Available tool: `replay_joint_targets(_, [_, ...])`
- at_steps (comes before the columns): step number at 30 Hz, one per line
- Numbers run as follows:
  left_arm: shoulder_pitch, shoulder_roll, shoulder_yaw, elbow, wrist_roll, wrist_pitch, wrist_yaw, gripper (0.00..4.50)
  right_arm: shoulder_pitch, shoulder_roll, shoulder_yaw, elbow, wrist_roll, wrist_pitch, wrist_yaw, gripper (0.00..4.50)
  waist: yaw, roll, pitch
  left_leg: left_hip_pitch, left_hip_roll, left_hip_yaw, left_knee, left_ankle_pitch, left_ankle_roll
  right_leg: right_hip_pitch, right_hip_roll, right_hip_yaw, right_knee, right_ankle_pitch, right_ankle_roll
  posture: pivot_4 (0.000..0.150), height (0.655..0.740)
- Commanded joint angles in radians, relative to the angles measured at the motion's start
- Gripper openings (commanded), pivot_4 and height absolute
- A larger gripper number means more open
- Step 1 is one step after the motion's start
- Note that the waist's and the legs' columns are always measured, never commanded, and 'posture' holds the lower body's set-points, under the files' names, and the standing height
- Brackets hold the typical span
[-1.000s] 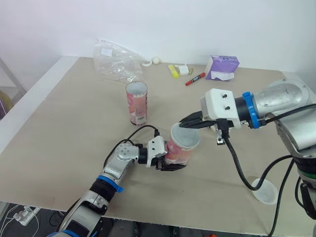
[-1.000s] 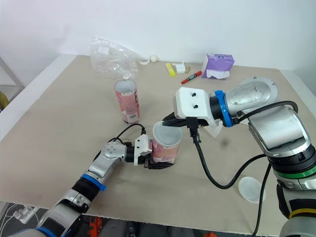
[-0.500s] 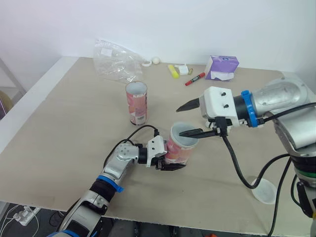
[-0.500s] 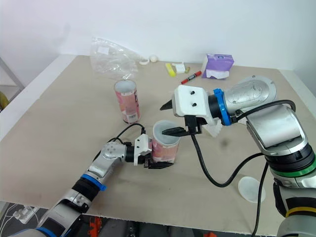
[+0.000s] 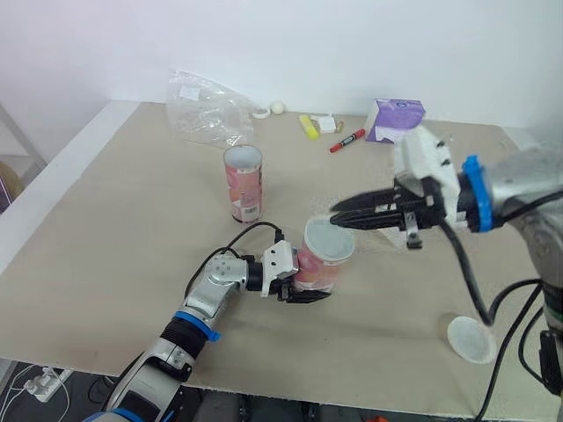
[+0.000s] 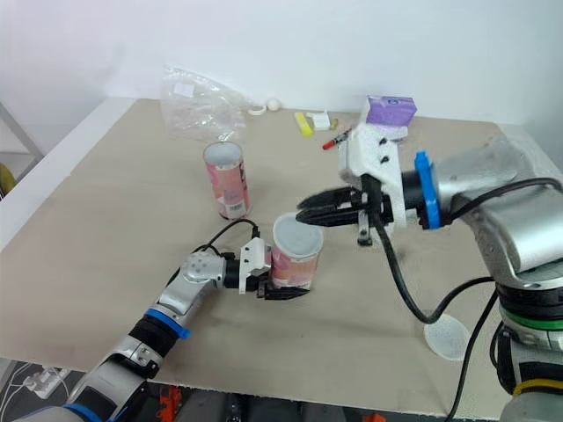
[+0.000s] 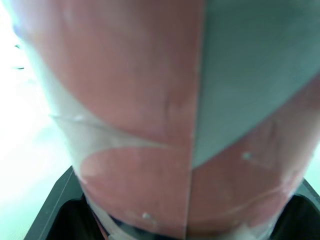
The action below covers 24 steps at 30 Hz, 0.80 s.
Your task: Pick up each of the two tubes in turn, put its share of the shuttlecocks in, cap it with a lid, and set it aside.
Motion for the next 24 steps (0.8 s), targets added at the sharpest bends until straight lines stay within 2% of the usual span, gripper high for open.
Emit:
replay_joint_targets(1, [0.007,-0.003,-0.016,0.025,0.028,0.017,0.011,3.02,-0.002,0.018,0.031,-0.042,-0.014,0.019,-0.061,0.04,0.0,0.0,0.0,0.0,0.0,0.0,0.0,0.0,0.0,0.0,0.002,0.0,0.0,0.0,0.0,0.15,0.74])
replay_joint_targets(14, [0.01,-0.005,-0.016,0.023,0.034,0.015,0.027,3.02,0.035,-0.022,0.242,-0.054,-0.149,0.01,-0.058,0.04,0.0,0.0,-0.001,0.001,0.0,0.0,0.0,0.001,0.001,0.001,0.003,-0.001,0.0,0.0,0.0,0.15,0.74])
replay_joint_targets(18, [0.012,-0.002,-0.016,0.022,0.035,0.014,0.028,3.02,0.06,-0.038,0.279,-0.049,-0.193,-0.017,-0.045,0.04,0.0,-0.003,-0.003,0.008,0.0,0.0,0.0,0.0,0.0,0.003,0.003,-0.001,0.0,-0.003,0.004,0.15,0.74])
replay_joint_targets(22, [0.013,-0.002,-0.016,0.02,0.035,0.012,0.034,3.02,0.081,-0.029,0.255,-0.043,-0.2,-0.057,-0.046,0.04,0.0,-0.006,-0.008,0.012,0.001,-0.001,0.0,0.0,-0.001,0.008,0.002,-0.002,-0.001,-0.006,0.008,0.15,0.74])
replay_joint_targets(24, [0.01,-0.001,-0.013,0.021,0.033,0.011,0.035,3.02,0.056,-0.012,0.132,-0.005,-0.113,-0.021,-0.047,0.04,0.0,-0.007,-0.01,0.012,0.002,-0.001,0.0,0.0,-0.001,0.008,0.0,-0.001,-0.001,-0.006,0.008,0.15,0.74])
